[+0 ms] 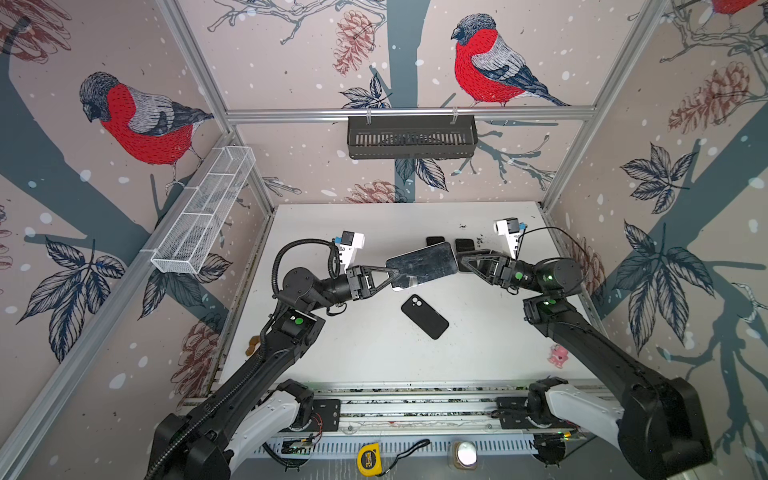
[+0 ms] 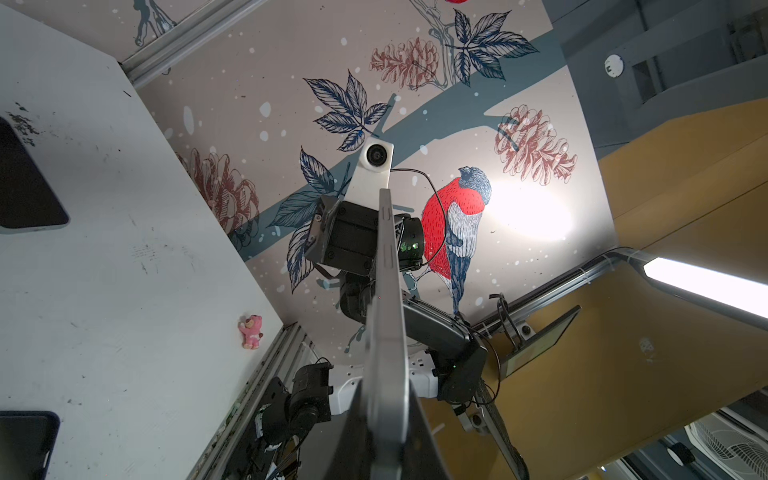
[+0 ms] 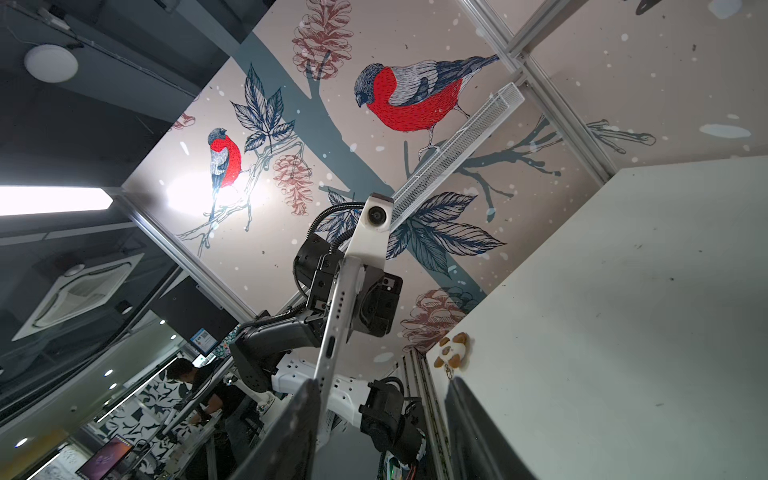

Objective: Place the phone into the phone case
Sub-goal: 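Grasp the phone's far end with the right gripper while the left gripper holds it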

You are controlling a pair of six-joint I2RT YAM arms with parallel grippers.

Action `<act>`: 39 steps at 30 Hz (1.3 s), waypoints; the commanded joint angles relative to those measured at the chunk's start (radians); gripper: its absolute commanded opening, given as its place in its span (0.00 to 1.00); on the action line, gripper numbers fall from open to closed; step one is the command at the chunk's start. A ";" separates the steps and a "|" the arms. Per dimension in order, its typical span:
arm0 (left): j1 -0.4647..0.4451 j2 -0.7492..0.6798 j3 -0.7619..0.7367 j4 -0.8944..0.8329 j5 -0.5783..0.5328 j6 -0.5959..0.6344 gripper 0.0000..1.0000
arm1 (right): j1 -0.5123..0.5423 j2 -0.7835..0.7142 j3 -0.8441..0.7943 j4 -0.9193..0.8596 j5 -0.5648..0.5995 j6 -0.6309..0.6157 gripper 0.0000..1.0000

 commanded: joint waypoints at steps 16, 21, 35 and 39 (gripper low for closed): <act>0.004 0.000 0.022 0.018 0.021 0.019 0.00 | 0.102 0.074 0.097 0.135 -0.034 0.187 0.39; 0.004 0.002 0.029 0.006 0.028 0.027 0.00 | 0.145 0.011 0.197 -0.428 -0.001 -0.221 0.37; 0.004 -0.014 0.046 -0.113 0.035 0.106 0.00 | 0.155 0.018 0.209 -0.412 0.005 -0.182 0.11; 0.010 -0.016 0.116 -0.329 0.017 0.286 0.43 | 0.142 -0.004 0.196 -0.411 0.009 -0.194 0.09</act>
